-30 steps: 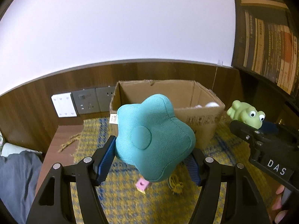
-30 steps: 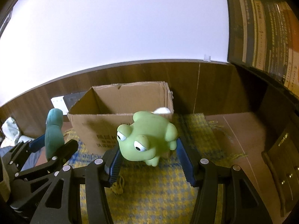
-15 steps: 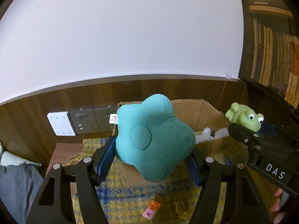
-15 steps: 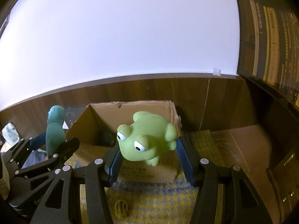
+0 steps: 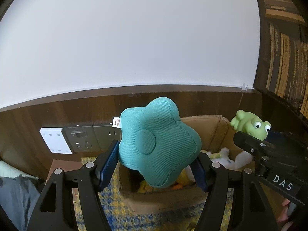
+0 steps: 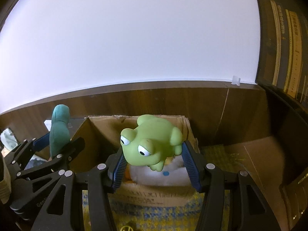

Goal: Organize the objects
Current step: 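Open both tools to drop the star plush and frog into the box, then withdraw both tools toward the pink block stack and yellow rope toy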

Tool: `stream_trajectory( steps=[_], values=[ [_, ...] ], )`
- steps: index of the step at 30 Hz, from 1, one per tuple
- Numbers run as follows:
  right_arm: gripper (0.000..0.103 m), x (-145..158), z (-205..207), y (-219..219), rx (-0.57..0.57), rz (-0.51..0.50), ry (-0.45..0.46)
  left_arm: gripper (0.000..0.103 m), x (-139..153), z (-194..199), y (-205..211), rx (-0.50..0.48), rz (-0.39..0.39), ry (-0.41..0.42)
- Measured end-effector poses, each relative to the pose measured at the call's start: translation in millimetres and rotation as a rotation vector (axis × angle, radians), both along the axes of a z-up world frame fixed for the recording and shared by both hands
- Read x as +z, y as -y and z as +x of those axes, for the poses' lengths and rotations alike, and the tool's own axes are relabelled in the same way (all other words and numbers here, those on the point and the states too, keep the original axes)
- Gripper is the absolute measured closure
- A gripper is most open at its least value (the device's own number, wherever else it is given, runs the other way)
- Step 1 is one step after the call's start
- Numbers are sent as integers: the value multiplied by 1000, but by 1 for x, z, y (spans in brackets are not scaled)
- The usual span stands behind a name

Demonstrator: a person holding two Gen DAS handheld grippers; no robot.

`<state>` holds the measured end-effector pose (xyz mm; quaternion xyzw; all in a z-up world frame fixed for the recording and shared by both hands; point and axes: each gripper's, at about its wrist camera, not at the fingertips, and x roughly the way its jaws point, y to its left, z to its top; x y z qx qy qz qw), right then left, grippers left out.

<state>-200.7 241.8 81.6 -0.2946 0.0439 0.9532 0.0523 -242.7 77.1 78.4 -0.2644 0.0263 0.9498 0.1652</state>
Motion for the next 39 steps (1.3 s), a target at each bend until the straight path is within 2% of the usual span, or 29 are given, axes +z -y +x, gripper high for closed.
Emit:
stream_trajectory(
  steps=[9, 14, 24, 29, 30, 32, 33, 34, 39],
  values=[
    [48, 9, -23, 4, 3, 19, -2, 35, 5, -19, -2, -14, -12, -7],
    [48, 4, -33, 1, 3, 0, 7, 35, -1, -28, -1, -18, -11, 15],
    [48, -4, -36, 4, 15, 3, 31, 34, -3, -26, 0, -37, -11, 0],
    [47, -3, -36, 0, -3, 5, 30, 34, -10, -29, 0, -38, -12, 24],
    [45, -2, -35, -1, -9, 9, 29, 33, -11, -29, -2, -38, -16, 26],
    [33, 0, -34, -3, -25, 14, 22, 25, -14, -29, -2, -25, -26, 32],
    [21, 1, -33, -6, -36, 15, 13, 11, -15, -28, -1, -4, -36, 26],
    [12, 2, -32, -8, -44, 13, 6, 1, -14, -26, 0, 10, -39, 18],
    [11, 3, -30, -9, -52, 14, 9, 0, -11, -21, 4, 31, -47, 7]
  ],
)
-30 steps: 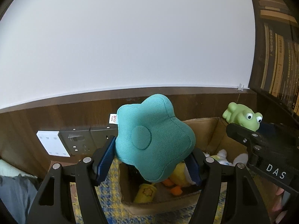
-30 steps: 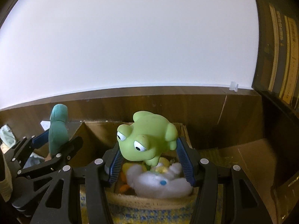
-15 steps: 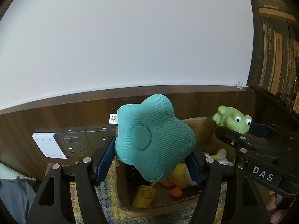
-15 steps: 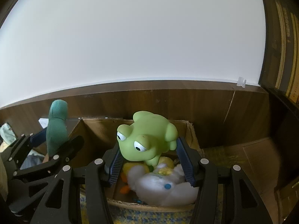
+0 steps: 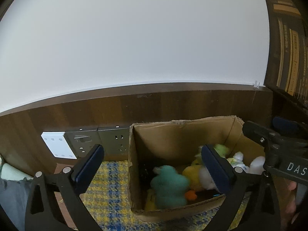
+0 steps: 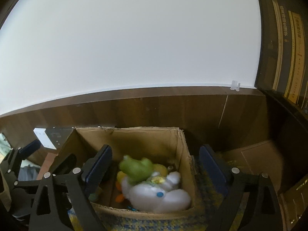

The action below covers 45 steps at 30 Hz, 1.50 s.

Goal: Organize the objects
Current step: 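Withdraw both tools toward the pink block stack and yellow rope toy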

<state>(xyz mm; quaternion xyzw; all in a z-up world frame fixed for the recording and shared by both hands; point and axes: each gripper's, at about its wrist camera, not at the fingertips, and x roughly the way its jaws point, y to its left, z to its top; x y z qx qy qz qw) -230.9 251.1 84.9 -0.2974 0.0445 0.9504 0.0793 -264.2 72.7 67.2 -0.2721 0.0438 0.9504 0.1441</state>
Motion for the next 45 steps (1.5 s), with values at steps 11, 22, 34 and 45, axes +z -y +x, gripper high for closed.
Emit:
stream_trajectory(
  steps=[11, 22, 34, 45],
  values=[
    [1, 10, 27, -3, -31, -21, -46, 0, 11, 19, 16, 58, 18, -22],
    [1, -14, 58, 10, -35, 4, -10, 0, -19, 54, 23, 75, -29, 3],
    [1, -56, 80, 26, 13, -8, 103, 0, -52, 83, 31, 37, -59, 79],
    [1, -97, 94, 26, 15, -39, 217, 0, -90, 94, 24, -13, -101, 178]
  ],
)
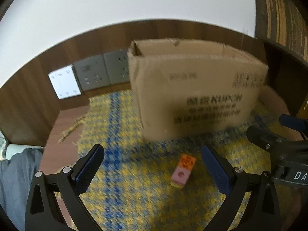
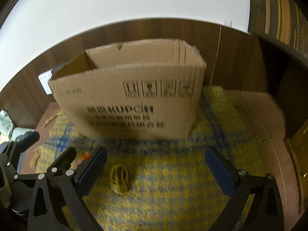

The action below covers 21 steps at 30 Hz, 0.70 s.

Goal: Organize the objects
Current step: 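Withdraw both tools toward the pink block stack and yellow rope toy, then close the left tool on the pink-and-orange block stack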

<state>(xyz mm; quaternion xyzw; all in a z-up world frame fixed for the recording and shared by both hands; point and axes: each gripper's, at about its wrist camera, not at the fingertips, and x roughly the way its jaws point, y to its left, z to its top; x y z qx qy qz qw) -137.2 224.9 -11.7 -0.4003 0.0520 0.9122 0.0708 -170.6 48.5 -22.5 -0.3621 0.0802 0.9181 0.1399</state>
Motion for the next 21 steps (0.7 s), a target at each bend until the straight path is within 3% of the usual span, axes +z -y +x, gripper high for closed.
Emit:
stream_trajectory(
  steps=[7, 18, 21],
  values=[
    [1, -23, 7, -5, -9, -24, 65, 0, -20, 4, -8, -30, -21, 42],
    [1, -34, 2, -4, -15, -21, 92, 1, -40, -2, -11, -24, -39, 90],
    [1, -36, 1, -3, -10, -19, 96, 7, -43, -4, -12, -39, -37, 104]
  ],
)
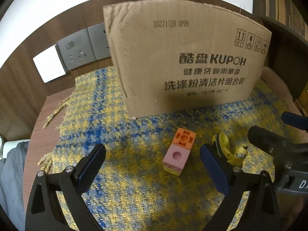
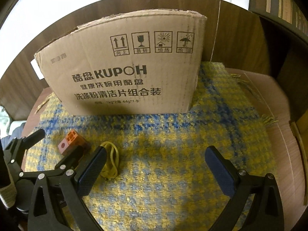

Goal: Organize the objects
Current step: 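Close the left tool on the pink-and-orange block stack, then grasp the yellow rope toy with the right tool while the left tool holds the blocks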

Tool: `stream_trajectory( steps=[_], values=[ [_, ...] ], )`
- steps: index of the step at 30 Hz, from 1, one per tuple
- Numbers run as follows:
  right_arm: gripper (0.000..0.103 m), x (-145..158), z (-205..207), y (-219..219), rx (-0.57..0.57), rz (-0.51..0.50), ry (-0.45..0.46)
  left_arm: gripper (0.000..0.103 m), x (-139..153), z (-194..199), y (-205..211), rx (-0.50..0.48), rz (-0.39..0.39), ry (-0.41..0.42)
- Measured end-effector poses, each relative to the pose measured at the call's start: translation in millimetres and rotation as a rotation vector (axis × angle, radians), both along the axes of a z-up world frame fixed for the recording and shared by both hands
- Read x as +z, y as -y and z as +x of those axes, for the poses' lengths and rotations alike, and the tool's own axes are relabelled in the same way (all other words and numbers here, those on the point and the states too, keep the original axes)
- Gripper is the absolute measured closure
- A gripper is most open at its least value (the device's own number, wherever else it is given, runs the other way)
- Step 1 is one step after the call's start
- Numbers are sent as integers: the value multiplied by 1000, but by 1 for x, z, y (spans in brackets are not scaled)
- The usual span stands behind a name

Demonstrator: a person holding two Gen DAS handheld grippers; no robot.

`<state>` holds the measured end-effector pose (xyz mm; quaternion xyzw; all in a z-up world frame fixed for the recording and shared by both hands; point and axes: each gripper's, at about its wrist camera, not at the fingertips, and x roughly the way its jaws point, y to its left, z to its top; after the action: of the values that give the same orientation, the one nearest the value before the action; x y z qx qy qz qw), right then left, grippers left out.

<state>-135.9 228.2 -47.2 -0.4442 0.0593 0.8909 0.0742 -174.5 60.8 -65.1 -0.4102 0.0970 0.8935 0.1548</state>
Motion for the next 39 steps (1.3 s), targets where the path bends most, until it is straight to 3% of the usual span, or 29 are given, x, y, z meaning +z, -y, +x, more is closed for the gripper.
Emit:
stream_trajectory(
  steps=[8, 12, 15, 24, 39],
  values=[
    [1, -2, -2, 1, 1, 2, 6, 46, -8, 0, -6, -51, 20, 51],
    [1, -2, -3, 3, 7, 3, 7, 73, -8, 4, -10, -95, 37, 58],
    [1, -2, -4, 6, 14, 4, 8, 81, -7, 6, -12, -109, 30, 51],
    [1, 1, -6, 16, 42, 0, 3, 83, 1, 13, 2, -86, 37, 33],
    [1, -12, -18, 51, 115, -7, 36, 83, -3, 9, 49, 46, 54, 25]
  ],
)
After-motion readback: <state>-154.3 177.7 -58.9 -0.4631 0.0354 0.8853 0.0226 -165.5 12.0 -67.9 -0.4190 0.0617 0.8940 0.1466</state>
